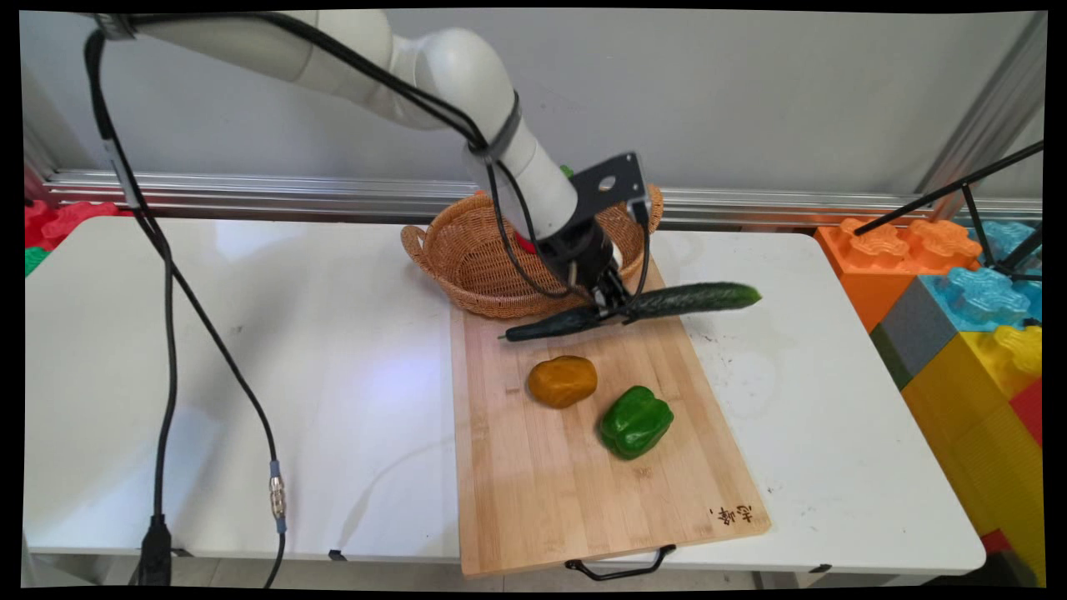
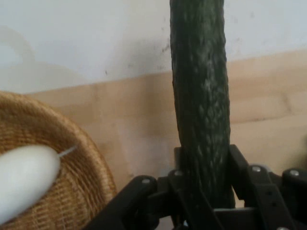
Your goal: Place the picked object on the cutting board
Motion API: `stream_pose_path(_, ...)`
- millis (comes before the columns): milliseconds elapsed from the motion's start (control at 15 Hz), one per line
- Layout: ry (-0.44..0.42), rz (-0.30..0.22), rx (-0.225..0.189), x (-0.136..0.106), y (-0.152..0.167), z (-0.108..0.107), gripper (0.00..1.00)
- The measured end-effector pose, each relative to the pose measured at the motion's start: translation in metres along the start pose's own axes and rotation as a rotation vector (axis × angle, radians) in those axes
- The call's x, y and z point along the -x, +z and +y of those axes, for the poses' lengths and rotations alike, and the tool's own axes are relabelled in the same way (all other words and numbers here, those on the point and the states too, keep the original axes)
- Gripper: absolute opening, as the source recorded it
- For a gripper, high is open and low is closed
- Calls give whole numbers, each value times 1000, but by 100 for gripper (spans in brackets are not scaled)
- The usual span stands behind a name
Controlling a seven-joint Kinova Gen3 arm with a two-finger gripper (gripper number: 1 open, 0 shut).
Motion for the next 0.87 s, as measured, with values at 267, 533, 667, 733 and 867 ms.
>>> stream_pose_path(267, 13, -37, 6, 12, 20, 7, 0)
stream_pose_path(533, 31, -56, 14, 18, 28, 14, 100)
stream_pose_path(667, 39, -58, 14, 19, 28, 16, 100)
stream_pose_path(733, 42, -59, 13, 18, 27, 17, 100)
stream_pose_path(867, 41, -58, 7, 16, 23, 20, 100)
